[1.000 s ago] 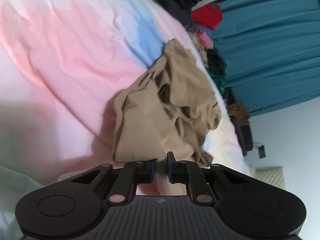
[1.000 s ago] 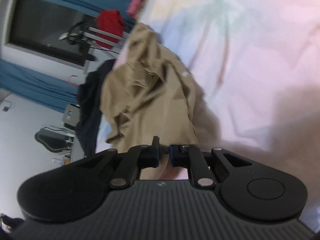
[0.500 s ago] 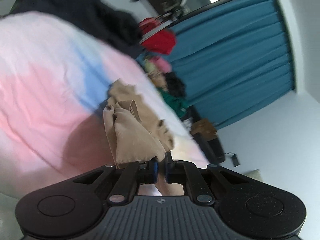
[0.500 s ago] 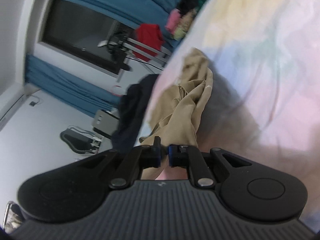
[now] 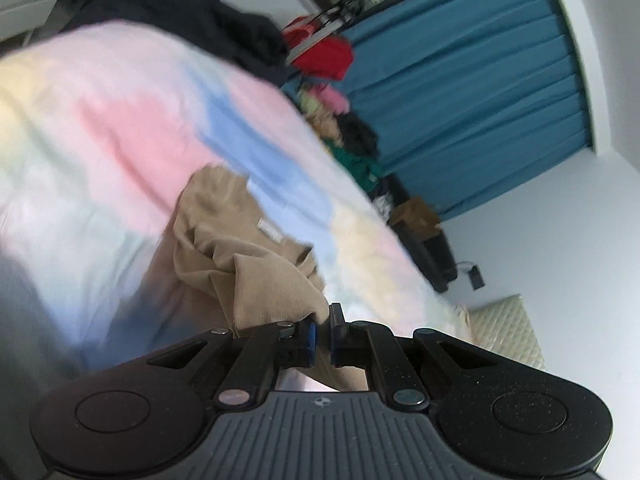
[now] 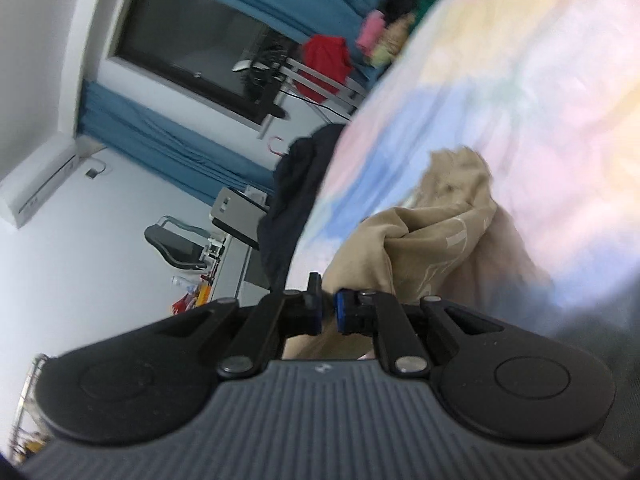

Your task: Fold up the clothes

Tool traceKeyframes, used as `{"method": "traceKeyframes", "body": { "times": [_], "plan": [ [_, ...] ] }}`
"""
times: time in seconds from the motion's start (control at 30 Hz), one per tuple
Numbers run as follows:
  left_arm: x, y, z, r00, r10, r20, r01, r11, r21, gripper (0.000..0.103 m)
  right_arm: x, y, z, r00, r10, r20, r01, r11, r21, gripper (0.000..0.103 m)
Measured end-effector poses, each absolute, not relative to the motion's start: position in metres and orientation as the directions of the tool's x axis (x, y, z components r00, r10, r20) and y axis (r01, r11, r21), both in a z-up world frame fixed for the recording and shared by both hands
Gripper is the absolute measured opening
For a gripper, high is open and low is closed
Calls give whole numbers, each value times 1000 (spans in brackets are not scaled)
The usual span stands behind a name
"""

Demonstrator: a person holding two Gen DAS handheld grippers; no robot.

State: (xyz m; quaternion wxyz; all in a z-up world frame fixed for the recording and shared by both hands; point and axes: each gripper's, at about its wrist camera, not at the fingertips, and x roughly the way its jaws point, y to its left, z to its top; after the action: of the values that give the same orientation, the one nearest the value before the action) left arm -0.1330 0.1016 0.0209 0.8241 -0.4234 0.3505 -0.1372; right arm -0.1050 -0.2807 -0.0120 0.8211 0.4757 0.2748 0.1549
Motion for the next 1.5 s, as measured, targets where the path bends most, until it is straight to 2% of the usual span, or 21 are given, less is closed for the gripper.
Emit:
{"method": "traceKeyframes", "body": {
  "times": [0.1, 0.27, 0.43, 0.63, 0.9, 1.03, 1.33, 1.4, 1.43, 1.47, 1.5],
  "plan": [
    [-120, 101, 13, 712, -531, -460, -98, 573, -814, 6, -110, -283, -22, 802, 505, -318, 41, 485, 874, 10],
    [-55, 96, 20, 734, -459, -501, -148, 612, -777, 6, -51, -276, -19, 813, 487, -319, 60, 475, 878, 10],
    [33, 80, 20, 736, -377, -562, -183, 689, -702, 6, 28, -272, -33, 820, 443, -362, 139, 458, 878, 10],
    [102, 64, -15, 720, -301, -626, -193, 779, -596, 6, 91, -272, -74, 804, 412, -429, 219, 466, 857, 10],
    [148, 54, -84, 707, -251, -661, -195, 829, -523, 7, 140, -278, -138, 770, 429, -472, 255, 471, 844, 11],
    [169, 60, -109, 673, -247, -698, -241, 819, -522, 10, 158, -275, -151, 739, 438, -511, 265, 509, 819, 12],
    [177, 58, -116, 656, -249, -713, -215, 844, -492, 12, 169, -274, -158, 707, 466, -532, 249, 540, 804, 12],
    [173, 55, -112, 661, -246, -709, -198, 855, -480, 16, 167, -273, -156, 707, 466, -531, 245, 543, 803, 12],
    [170, 54, -110, 664, -246, -706, -186, 860, -475, 26, 167, -274, -154, 709, 467, -529, 244, 542, 804, 12],
    [167, 51, -106, 672, -249, -697, -167, 866, -470, 42, 166, -274, -152, 710, 470, -525, 236, 543, 806, 17],
    [163, 48, -100, 682, -253, -686, -146, 872, -467, 50, 165, -273, -149, 711, 474, -518, 225, 545, 807, 35]
  ]
}}
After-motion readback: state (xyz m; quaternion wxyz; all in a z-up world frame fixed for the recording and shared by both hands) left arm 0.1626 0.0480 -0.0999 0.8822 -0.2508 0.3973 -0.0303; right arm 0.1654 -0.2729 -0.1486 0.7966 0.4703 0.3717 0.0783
